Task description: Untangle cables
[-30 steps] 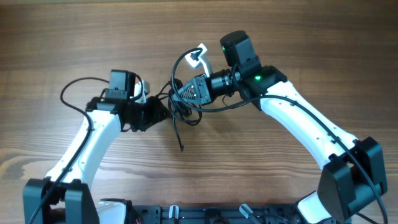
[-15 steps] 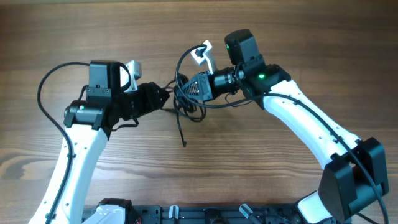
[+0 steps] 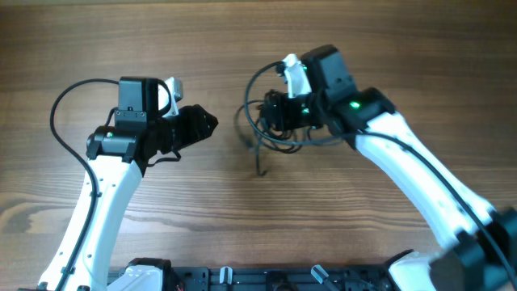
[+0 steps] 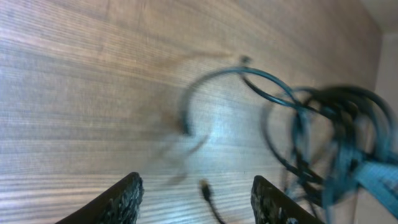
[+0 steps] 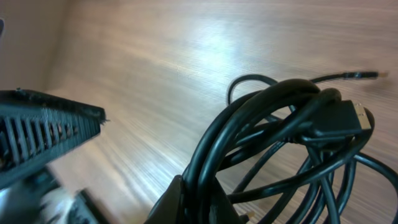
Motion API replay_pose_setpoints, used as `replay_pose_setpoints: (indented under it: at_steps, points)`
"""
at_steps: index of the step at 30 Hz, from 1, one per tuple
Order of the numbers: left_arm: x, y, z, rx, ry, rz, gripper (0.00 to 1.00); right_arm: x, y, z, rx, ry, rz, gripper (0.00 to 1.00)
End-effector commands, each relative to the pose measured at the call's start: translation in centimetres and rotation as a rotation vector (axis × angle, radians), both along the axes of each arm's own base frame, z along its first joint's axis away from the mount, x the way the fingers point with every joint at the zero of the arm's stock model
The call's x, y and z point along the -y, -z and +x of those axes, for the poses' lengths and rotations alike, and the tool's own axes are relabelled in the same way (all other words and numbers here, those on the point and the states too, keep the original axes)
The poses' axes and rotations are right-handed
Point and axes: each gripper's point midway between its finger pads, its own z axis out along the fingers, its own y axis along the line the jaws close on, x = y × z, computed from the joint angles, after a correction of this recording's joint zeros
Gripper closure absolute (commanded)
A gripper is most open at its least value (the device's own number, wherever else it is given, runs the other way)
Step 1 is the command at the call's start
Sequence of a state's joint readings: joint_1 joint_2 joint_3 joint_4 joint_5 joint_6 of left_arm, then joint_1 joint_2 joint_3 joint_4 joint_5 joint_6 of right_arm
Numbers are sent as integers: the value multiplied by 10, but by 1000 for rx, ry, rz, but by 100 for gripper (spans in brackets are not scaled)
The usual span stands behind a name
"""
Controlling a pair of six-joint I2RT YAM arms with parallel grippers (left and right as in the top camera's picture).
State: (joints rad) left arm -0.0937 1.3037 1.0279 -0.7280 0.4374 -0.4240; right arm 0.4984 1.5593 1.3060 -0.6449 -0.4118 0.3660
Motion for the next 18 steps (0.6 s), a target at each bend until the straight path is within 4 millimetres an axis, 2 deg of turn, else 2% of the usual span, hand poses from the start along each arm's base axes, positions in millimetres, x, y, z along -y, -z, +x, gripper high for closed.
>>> replay_pose_setpoints:
  at_steps: [1,6,10,14,18]
  points:
    - [-19,-6,13,37,-64,20,43,46,-46,10,203,161,-132,95]
    - [-44,-18,16,63,-139,19,41,87,-66,-3,265,275,-247,95]
    - [-45,-17,13,50,-141,21,39,87,-56,-4,246,256,-281,95]
    - [-44,-14,10,32,-140,21,38,67,-18,7,179,203,-332,95]
    - [-44,-12,6,14,-139,22,37,30,38,11,93,111,-381,95]
